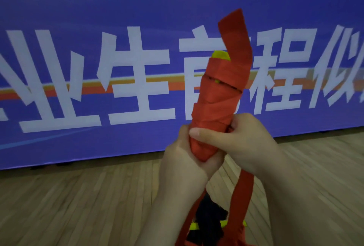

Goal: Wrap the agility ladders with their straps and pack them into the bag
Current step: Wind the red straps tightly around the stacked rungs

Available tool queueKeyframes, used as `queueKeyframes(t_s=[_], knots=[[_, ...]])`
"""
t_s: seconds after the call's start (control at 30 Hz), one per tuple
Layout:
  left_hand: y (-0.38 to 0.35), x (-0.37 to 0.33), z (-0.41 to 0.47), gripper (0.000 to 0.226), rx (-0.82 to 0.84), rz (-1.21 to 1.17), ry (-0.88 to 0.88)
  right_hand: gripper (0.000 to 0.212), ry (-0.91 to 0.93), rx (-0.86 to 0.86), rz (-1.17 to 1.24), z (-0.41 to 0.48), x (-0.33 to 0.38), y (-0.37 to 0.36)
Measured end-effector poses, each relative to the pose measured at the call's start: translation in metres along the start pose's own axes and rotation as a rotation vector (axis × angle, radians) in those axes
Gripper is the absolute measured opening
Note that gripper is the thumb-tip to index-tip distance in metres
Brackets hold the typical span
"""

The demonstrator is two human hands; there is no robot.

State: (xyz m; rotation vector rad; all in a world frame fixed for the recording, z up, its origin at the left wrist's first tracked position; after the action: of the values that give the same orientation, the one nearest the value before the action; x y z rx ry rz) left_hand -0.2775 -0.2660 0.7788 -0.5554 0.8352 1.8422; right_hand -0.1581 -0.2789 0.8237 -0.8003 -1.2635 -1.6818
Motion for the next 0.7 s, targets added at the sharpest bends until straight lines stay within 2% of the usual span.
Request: queueKeyframes(t_s=[0.07, 0.17, 0.2, 0.27, 0.37, 0.4, 0.47, 0.57, 0.6, 0.63, 0.7], knots=[[-0.005, -0.002, 0.001, 0.048, 0.153, -0.222, -0.050, 0.042, 0.033, 0.067, 0.096, -0.002, 0.003, 0.000], [-0.016, 0.009, 0.002, 0.056, 0.346, -0.691, 0.074, 0.017, -0.006, 0.091, 0.305, 0.000, 0.007, -0.003], [-0.019, 0.014, 0.004, 0.052, 0.338, -0.689, 0.101, 0.017, -0.010, 0.080, 0.313, 0.001, 0.007, -0.005], [-0.022, 0.018, 0.008, 0.046, 0.200, -0.593, 0.097, 0.031, -0.013, 0.057, 0.242, 0.007, 0.004, -0.007], [-0.017, 0.013, 0.008, 0.042, -0.040, -0.234, 0.063, 0.041, 0.000, 0.009, 0.019, 0.013, 0.001, -0.009], [-0.018, 0.007, 0.008, 0.040, -0.024, -0.148, -0.009, 0.038, 0.010, -0.051, -0.024, 0.014, 0.000, -0.007], [-0.021, 0.004, 0.009, 0.047, 0.086, -0.161, -0.113, 0.033, 0.023, -0.127, 0.068, 0.019, -0.005, -0.001], [-0.020, 0.016, 0.014, 0.060, 0.301, -0.364, -0.055, 0.026, 0.028, -0.101, 0.286, 0.020, -0.008, -0.001], [-0.020, 0.021, 0.015, 0.058, 0.357, -0.397, -0.021, 0.022, 0.038, -0.102, 0.316, 0.020, -0.008, -0.001], [-0.022, 0.025, 0.017, 0.052, 0.381, -0.384, -0.002, 0.019, 0.050, -0.107, 0.323, 0.020, -0.006, -0.001], [-0.022, 0.025, 0.018, 0.045, 0.304, -0.303, 0.004, 0.018, 0.061, -0.100, 0.284, 0.022, -0.004, -0.004]])
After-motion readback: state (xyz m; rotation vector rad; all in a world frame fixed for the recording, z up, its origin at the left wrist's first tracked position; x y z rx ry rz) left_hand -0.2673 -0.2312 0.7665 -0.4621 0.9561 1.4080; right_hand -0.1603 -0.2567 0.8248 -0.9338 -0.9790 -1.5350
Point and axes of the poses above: each hand's wrist, its own z-axis towards the middle knuckle, its own y-axis out of the back of the hand, x = y × z, the point moved 7 cm from there along z, towards the middle knuckle, and after that the axes turned 6 degrees about -y, right-handed, at the moved point
